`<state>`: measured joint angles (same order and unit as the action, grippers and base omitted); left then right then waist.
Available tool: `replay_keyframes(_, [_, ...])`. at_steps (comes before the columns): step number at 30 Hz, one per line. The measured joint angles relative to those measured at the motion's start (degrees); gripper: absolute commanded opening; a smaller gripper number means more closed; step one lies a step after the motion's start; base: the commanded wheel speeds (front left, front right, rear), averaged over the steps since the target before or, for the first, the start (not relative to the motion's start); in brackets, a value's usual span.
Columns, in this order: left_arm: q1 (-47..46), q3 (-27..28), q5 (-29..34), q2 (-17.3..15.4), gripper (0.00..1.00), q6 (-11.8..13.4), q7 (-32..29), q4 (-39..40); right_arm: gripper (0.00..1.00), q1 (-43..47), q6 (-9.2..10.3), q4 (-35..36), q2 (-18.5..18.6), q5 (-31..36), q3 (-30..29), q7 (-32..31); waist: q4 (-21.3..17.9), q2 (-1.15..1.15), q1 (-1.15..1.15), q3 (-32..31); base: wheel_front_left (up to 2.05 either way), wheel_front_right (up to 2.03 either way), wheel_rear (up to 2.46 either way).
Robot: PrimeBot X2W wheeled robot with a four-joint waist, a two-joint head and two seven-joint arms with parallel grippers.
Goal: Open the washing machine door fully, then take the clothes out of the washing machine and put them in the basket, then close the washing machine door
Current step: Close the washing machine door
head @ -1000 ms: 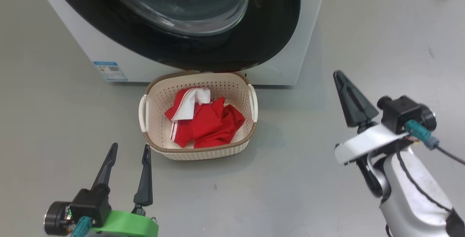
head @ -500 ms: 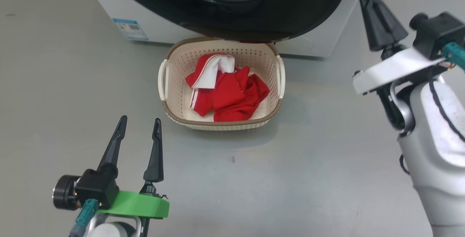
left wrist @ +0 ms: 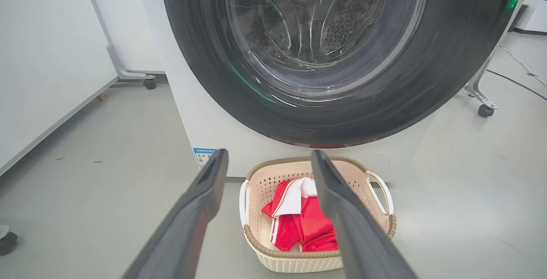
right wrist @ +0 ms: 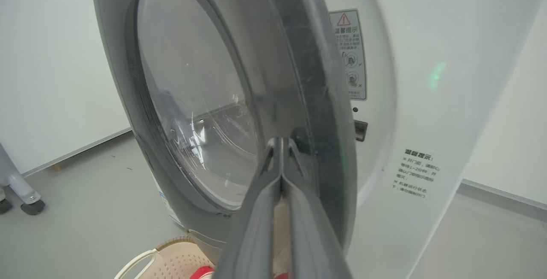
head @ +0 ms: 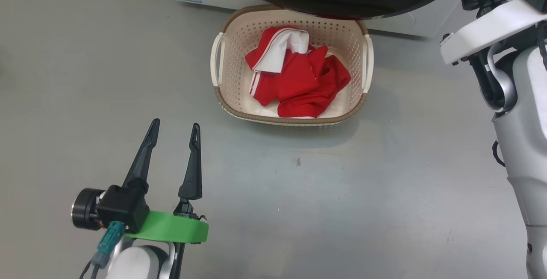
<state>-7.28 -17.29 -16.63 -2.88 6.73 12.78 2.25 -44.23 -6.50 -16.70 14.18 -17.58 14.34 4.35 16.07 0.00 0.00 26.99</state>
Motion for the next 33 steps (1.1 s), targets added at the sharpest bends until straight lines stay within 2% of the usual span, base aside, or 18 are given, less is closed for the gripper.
replay_keyframes(9, [-1.0,-0.5,0.0,0.2,1.00,0.0,0.5,-0.8,0.00,-4.1,-0.49,-3.6,0.6,-0.2,0.9,0.2,1.7,0.00,0.00,1.3,0.00,0.00,0.00])
replay_keyframes(25, [-4.3,-2.0,-1.5,0.6,1.00,0.0,1.4,-2.2,0.00,-14.6,-0.53,-10.3,5.7,-0.2,0.1,-0.1,4.4,0.00,0.00,4.2,0.00,0.00,0.00])
replay_keyframes(33, [-4.9,-1.9,-2.0,0.7,1.00,0.0,1.5,-3.0,0.00,-16.8,-1.01,-13.8,5.7,-0.2,-0.1,1.5,5.2,0.00,0.00,4.4,0.00,0.00,0.00])
